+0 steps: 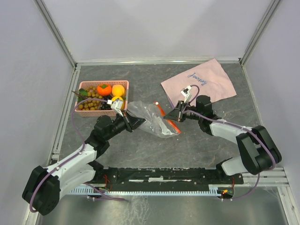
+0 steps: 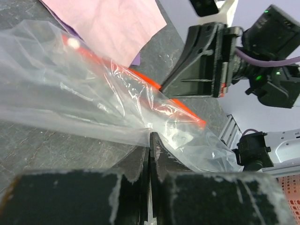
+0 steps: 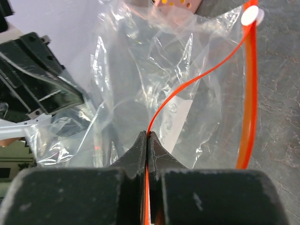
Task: Place the food in the zip-top bag and seal the zipper
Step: Open the zipper of the food storage bag.
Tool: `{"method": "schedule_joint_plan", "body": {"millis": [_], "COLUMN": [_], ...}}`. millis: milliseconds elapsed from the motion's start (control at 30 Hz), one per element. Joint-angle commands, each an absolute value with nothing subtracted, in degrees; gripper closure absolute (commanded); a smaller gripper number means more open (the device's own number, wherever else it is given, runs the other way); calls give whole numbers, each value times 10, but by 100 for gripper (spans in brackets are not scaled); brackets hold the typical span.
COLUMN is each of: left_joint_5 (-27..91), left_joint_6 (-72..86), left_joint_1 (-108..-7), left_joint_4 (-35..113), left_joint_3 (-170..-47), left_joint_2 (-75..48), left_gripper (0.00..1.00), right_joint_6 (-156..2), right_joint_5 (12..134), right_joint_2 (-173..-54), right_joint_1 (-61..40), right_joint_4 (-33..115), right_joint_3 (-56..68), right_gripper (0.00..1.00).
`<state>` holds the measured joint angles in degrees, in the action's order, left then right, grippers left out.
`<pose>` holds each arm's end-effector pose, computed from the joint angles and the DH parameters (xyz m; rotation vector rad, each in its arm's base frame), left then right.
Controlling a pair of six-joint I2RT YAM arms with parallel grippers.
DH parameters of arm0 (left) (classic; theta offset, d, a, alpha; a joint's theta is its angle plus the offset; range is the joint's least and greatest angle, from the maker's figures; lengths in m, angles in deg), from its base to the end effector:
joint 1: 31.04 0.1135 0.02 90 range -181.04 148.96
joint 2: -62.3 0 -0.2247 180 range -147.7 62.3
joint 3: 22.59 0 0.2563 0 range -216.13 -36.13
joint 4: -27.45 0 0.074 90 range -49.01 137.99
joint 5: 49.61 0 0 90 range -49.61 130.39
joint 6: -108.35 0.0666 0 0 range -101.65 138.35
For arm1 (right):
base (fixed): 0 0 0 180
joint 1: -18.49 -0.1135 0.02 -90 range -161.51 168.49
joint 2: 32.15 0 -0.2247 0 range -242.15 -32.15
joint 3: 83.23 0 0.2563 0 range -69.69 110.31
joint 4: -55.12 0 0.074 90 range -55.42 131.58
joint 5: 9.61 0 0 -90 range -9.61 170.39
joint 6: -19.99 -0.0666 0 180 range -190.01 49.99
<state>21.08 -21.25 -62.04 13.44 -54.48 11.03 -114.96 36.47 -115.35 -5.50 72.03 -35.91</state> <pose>0.2093 -0.1515 0.1909 0.1420 1.8021 -1.1878 0.2703 0.1709 0.1468 -0.2054 2.1049 1.4966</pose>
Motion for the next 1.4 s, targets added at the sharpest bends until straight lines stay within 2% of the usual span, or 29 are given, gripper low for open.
{"method": "schedule_joint_plan", "body": {"millis": [0,233,600,900,1167,1367], "left_joint_5": [239,312,447,430,344,316], "left_joint_6": [-222,-224,-230,-237,-304,-331], "left_joint_1": [-624,-624,-623,-623,-624,-641], "left_joint_4": [115,217,409,470,399,360], "left_joint_3": [-541,-562,-628,-699,-726,-758], "left_joint_2": [120,132,153,160,121,66], "left_gripper": [92,70,47,44,40,33], "right_joint_6": [-1117,-1005,-917,-853,-818,-797], "right_joint_5": [368,442,546,599,714,783], "right_joint_2": [-1091,-986,-930,-944,-956,-970], "right_joint_1": [-56,-55,-57,-96,-189,-258], "right_joint_4": [691,491,348,295,277,273], "right_joint_3": [-348,-297,-223,-169,-156,-140], "right_gripper": [98,98,98,98,98,98]}}
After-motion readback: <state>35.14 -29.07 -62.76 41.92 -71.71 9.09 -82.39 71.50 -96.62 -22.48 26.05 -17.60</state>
